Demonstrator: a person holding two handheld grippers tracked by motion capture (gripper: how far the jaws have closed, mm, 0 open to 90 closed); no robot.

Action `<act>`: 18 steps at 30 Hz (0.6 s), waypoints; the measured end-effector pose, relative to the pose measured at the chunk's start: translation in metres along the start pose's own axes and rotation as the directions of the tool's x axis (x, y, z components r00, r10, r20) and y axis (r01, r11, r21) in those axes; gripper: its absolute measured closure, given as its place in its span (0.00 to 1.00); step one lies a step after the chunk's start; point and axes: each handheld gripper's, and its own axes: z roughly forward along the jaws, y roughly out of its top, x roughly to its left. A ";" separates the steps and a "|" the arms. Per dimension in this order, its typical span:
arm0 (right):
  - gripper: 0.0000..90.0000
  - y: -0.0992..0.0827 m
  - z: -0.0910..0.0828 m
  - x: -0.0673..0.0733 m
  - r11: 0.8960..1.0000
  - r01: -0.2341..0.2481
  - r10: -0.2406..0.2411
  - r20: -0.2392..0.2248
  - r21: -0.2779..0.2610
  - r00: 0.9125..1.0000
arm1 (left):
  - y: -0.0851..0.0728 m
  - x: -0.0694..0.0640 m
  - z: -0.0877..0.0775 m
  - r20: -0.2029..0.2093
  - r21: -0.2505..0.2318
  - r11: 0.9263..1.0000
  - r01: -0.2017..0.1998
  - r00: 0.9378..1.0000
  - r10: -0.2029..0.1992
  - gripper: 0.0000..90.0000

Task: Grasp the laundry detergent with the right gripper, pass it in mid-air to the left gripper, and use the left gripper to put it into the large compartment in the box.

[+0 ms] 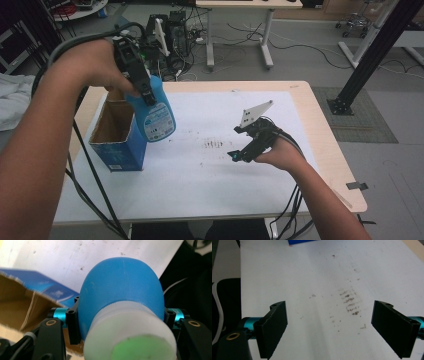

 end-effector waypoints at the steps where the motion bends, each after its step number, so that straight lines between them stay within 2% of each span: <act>1: 0.14 0.000 -0.001 0.000 1.000 0.003 -0.003 0.000 0.009 1.000 | -0.003 0.004 -0.002 -0.001 -0.003 1.000 0.018 1.000 -0.018 0.42; 2: 0.14 0.000 -0.001 0.000 1.000 0.003 -0.003 0.000 0.009 1.000 | -0.003 0.004 -0.002 -0.001 -0.003 1.000 0.018 1.000 -0.018 0.42; 3: 0.14 0.001 -0.002 -0.001 1.000 0.005 -0.005 0.002 0.021 1.000 | -0.009 0.010 -0.007 -0.007 -0.008 0.998 0.065 0.998 -0.065 0.42; 4: 0.14 0.002 -0.004 -0.002 0.999 0.007 -0.007 -0.003 0.043 1.000 | -0.012 0.014 -0.009 -0.007 -0.009 0.996 0.089 0.996 -0.089 0.42; 8: 0.14 0.005 -0.008 -0.005 0.996 0.010 -0.010 -0.004 0.091 1.000 | -0.027 0.028 -0.016 -0.007 -0.030 0.980 0.196 0.981 -0.196 0.42; 12: 0.14 0.011 -0.011 -0.005 0.990 0.022 -0.021 -0.005 0.138 1.000 | -0.042 0.039 -0.019 -0.015 -0.029 0.968 0.250 0.968 -0.250 0.42; 18: 0.14 0.019 -0.010 -0.005 0.979 0.048 -0.044 -0.022 0.197 0.999 | -0.058 0.053 -0.022 -0.029 -0.026 0.945 0.325 0.945 -0.326 0.42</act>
